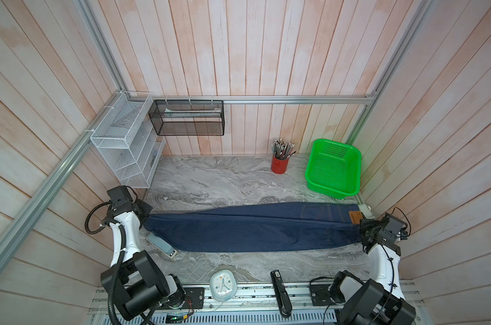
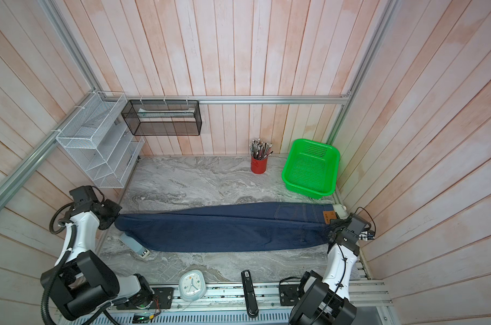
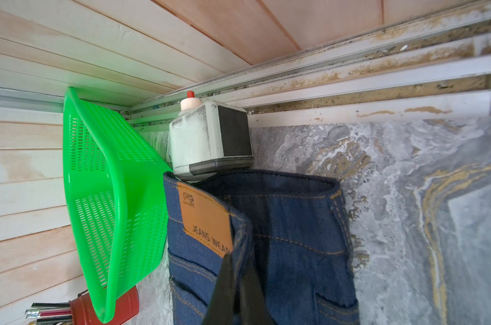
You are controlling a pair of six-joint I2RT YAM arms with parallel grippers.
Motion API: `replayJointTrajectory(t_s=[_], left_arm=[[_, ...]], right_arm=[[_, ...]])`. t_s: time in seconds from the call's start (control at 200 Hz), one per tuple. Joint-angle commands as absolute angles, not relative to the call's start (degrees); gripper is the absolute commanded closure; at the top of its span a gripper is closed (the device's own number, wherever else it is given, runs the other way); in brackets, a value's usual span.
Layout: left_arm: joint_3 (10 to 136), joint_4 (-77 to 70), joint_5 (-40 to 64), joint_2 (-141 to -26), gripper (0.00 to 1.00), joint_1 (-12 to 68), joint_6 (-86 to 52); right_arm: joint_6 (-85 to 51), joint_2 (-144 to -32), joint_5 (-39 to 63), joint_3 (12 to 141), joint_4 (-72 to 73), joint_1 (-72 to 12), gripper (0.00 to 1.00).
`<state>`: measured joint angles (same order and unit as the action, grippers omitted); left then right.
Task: Fold and stack the trousers
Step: Fold the trousers at the center of the table.
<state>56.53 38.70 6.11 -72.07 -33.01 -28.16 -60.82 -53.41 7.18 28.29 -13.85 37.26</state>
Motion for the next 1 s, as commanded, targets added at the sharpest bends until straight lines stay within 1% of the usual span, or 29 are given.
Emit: replayJointTrajectory(t_s=[0.0, 0.345, 0.56, 0.6, 0.685, 0.725, 0.78, 0.85, 0.94, 0.995], left_arm=[[54.1, 33.4, 5.2, -69.7, 1.00, -34.4, -29.2], [52.2, 34.9, 5.8, -72.4, 1.00, -38.1, -29.7], [52.5, 35.8, 4.6, -73.0, 1.00, -38.4, -29.7], [52.5, 35.9, 4.8, -73.2, 0.97, -38.4, -29.6], [52.7, 36.1, 4.7, -73.3, 0.95, -38.6, -29.6], [52.7, 36.2, 4.8, -73.3, 0.90, -38.5, -29.6], [52.7, 36.3, 4.5, -73.2, 0.73, -38.5, -29.7], [52.8, 36.4, 4.7, -73.3, 0.68, -38.6, -29.7], [52.9, 36.7, 4.4, -73.2, 0.56, -38.6, -29.8], [53.1, 36.8, 4.2, -73.1, 0.52, -38.6, -29.8]], right_arm=[[-59.4, -52.6, 2.0, 30.0, -14.7, 37.3, 1.00], [-58.4, -50.2, -4.6, 27.1, -16.6, 37.0, 1.00], [-57.6, -49.1, -6.8, 26.3, -17.8, 36.5, 1.00], [-57.6, -48.8, -6.5, 26.1, -18.0, 36.5, 1.00], [-57.6, -48.2, -6.4, 25.8, -18.4, 36.2, 1.00], [-57.6, -47.9, -6.3, 25.8, -18.7, 36.0, 1.00], [-57.7, -47.6, -6.2, 25.8, -19.1, 35.8, 1.00], [-57.5, -47.2, -6.1, 25.8, -19.7, 35.6, 1.00], [-57.1, -46.7, -5.5, 25.7, -19.9, 35.2, 0.84], [-57.0, -46.6, -4.7, 25.6, -19.9, 35.2, 0.71]])
